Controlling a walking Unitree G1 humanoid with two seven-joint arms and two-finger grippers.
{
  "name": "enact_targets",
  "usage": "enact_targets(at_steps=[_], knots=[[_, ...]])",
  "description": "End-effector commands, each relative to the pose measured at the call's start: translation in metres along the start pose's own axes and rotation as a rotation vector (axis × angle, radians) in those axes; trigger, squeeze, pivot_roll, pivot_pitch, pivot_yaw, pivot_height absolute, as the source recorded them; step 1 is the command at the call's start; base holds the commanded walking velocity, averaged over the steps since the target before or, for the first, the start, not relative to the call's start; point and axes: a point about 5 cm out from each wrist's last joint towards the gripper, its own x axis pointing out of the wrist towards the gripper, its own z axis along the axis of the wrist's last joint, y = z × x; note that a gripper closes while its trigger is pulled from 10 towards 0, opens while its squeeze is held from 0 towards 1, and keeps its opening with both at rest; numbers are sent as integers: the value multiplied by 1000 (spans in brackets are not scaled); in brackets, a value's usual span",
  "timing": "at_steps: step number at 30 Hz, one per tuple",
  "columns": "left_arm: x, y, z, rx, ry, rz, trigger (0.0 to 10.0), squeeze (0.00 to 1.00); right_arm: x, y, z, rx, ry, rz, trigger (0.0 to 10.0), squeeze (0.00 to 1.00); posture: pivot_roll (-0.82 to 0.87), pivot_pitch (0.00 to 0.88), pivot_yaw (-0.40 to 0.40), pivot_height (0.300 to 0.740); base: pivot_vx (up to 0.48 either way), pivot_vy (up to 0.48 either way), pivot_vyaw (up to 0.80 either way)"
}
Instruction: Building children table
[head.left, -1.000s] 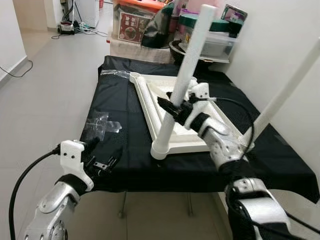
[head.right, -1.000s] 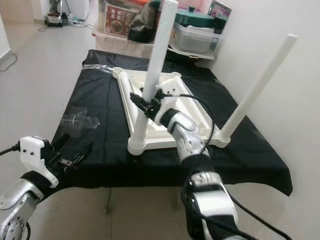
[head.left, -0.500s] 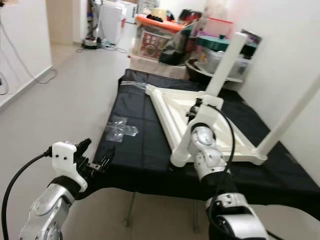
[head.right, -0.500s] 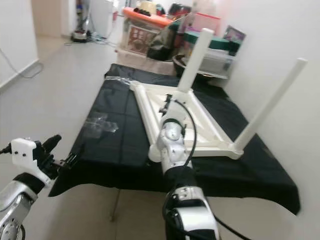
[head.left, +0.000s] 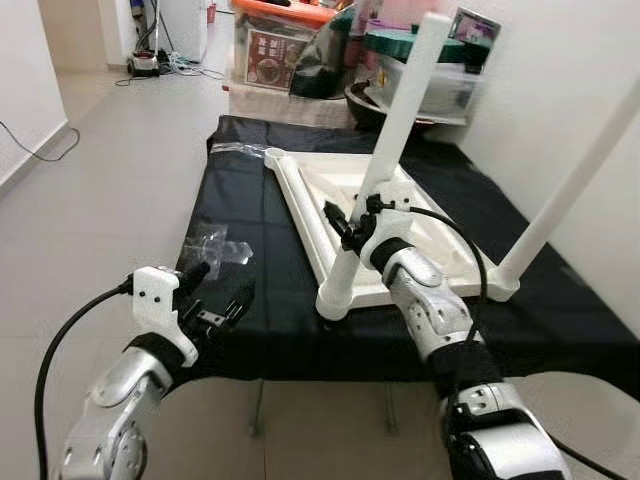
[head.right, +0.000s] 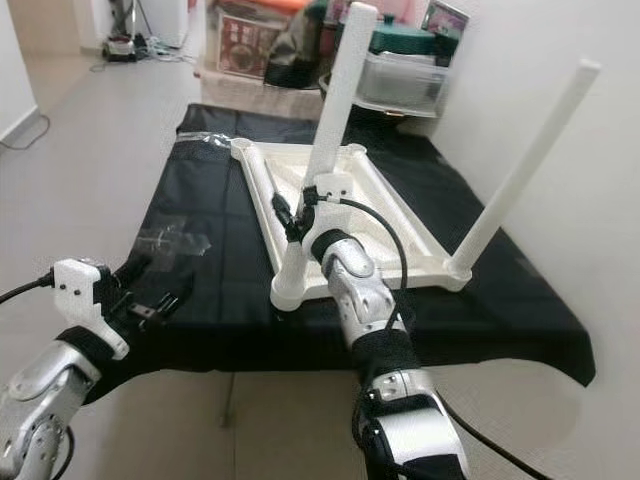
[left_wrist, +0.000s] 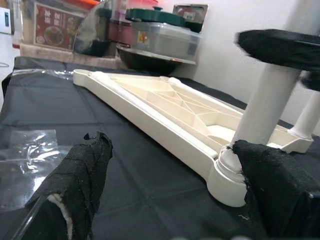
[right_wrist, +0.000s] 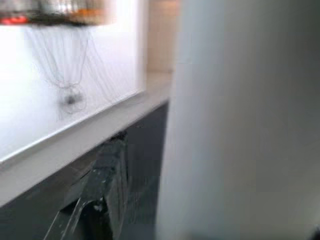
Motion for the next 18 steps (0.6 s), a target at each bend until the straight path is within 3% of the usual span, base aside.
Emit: enact_targets(at_steps=[1,2,4,5,6,7,8,9,10,11,12,13,15,17,18], knots=[[2,-3,-3,-1,7,-21,10000,0,5,12,0,-37,23,177,10000,0,176,0,-175,740,0,0,0],[3,-3,-3,0,7,-22,10000,0,5,13,-5,-50,54,235,10000,0,176,0,-175,740,0,0,0],[3,-3,-3,0,7,-22,10000,0,5,13,-5,-50,54,235,10000,0,176,0,-175,740,0,0,0],[3,-3,-3,0,8,-24,10000,0,5,16,-12,-69,92,286,9294,0,185,0,-182,740,0,0,0],[3,-3,-4,1,8,-24,10000,0,8,18,-18,-74,129,300,3725,0,188,0,-190,740,0,0,0],[3,-3,-4,1,8,-24,10000,0,8,18,-18,-74,129,300,3725,0,188,0,-190,740,0,0,0],[3,-4,-4,1,8,-24,10000,0,13,15,-21,-79,151,232,1529,0,191,0,-194,740,0,0,0],[2,-4,-4,0,6,-21,10000,0,19,8,-25,-73,189,81,0,0,196,0,-200,740,0,0,0],[2,-4,-4,0,6,-21,10000,0,19,8,-25,-73,189,81,0,0,196,0,-200,740,0,0,0],[1,-5,-4,-1,4,-18,10000,0,20,-6,-29,-43,235,-138,0,0,198,0,-203,740,0,0,0],[1,-5,-4,-1,4,-18,10000,0,20,-6,-29,-43,235,-138,0,0,198,0,-203,740,0,0,0],[0,-5,-4,-3,3,-15,10000,0,13,-24,-35,12,283,-425,0,0,198,0,-202,740,0,0,0],[0,-5,-4,-3,3,-15,10000,0,13,-24,-35,12,283,-425,0,0,198,0,-202,740,0,0,0],[-1,-5,-3,-4,1,-14,10000,0,-15,-47,-54,135,352,-876,0,0,195,0,-202,740,0,0,0],[-1,-5,-3,-5,1,-14,10000,0,-26,-48,-63,163,371,-1010,0,0,195,0,-202,740,0,0,0]])
